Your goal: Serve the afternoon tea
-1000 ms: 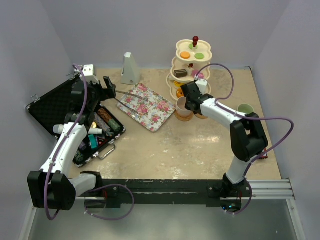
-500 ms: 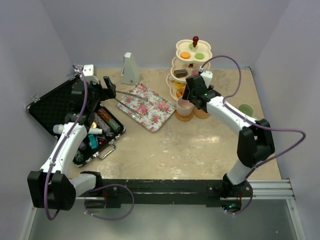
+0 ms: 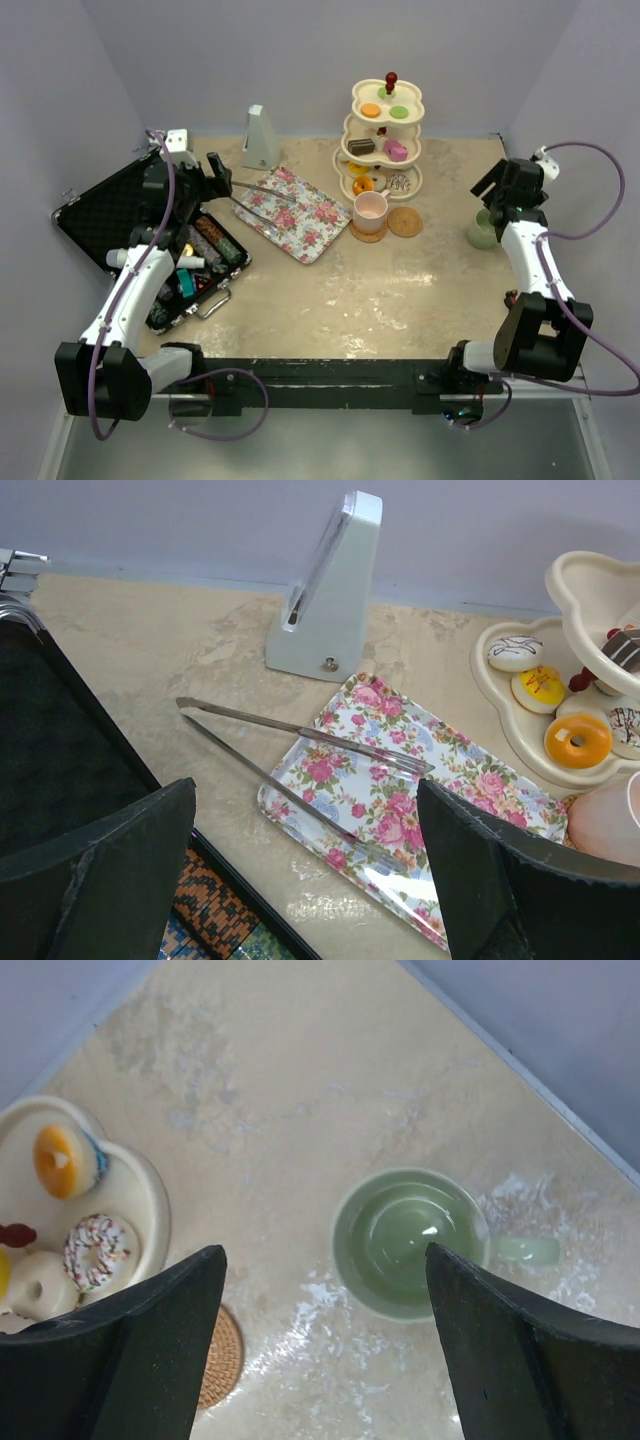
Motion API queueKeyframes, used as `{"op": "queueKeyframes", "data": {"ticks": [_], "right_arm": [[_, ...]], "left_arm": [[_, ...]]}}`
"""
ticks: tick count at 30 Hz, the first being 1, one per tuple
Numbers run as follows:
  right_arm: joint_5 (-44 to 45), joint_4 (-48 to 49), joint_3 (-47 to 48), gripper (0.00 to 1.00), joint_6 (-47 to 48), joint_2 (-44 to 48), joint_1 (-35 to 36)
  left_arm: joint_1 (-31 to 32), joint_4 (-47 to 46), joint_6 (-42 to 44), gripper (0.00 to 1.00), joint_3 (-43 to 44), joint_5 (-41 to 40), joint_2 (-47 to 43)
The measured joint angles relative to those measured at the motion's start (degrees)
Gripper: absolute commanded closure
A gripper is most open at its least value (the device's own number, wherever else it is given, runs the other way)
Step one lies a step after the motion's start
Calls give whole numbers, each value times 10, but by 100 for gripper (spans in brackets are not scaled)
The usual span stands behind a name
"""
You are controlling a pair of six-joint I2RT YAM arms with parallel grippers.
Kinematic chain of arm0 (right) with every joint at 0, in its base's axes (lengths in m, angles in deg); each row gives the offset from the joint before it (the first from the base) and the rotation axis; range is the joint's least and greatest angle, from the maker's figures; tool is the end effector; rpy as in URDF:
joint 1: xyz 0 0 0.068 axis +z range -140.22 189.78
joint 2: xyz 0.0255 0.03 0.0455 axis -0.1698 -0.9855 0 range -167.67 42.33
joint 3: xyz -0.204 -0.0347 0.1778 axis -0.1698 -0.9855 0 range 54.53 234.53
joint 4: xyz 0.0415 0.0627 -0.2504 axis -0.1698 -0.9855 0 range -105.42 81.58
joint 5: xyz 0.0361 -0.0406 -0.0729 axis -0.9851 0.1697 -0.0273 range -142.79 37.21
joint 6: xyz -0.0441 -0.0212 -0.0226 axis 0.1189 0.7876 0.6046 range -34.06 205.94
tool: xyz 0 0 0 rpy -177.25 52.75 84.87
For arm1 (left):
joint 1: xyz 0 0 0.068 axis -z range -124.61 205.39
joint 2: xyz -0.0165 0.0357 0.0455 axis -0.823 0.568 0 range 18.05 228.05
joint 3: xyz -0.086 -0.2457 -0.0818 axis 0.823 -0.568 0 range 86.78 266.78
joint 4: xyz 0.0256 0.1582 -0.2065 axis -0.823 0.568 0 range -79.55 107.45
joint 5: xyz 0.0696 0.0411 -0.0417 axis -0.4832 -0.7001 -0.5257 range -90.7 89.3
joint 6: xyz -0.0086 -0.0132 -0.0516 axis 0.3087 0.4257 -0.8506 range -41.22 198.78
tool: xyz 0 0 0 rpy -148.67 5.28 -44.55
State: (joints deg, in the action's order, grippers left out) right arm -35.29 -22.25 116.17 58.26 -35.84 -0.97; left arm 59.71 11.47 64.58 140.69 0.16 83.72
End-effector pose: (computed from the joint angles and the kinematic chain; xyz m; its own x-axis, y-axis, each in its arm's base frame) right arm 0.3036 -0.0685 0.3051 -0.2386 0.4963 -0.8347 0.6138 0.7432 0.2664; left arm 0.2694 -0.0209 0.3386 -0.2360 -0.2282 -0.9446 0.0332 0.9696 -0.2425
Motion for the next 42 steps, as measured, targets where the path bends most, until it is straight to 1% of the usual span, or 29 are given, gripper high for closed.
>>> {"op": "queueKeyframes", "data": {"ticks": [5,9,17,22,28,32,36,38,42], "right_arm": [[-89,25,-82,17,-27,25,-86],[-104,31,-105,18,-44,35,-129],[-122,63,-132,21,-66,54,-126],[-125,70,-168,21,-84,59,-126],[-120,75,-188,24,-100,100,-126],[-121,95,-193,27,-107,91,-126],[-121,105,-198,31,-111,59,-126],[-121,110,-199,32,-113,45,-126],[-124,125,-200,42,-113,33,-126]], "left_arm": [[0,0,0,4,0,5,0],[0,0,-1,4,0,7,0],[0,0,-2,4,4,15,0],[0,1,-2,4,4,16,0],[0,1,-2,4,4,18,0],[0,1,-2,4,4,19,0],[0,1,-2,4,4,19,0],[0,2,-2,4,4,19,0],[0,2,-2,4,6,19,0]]}}
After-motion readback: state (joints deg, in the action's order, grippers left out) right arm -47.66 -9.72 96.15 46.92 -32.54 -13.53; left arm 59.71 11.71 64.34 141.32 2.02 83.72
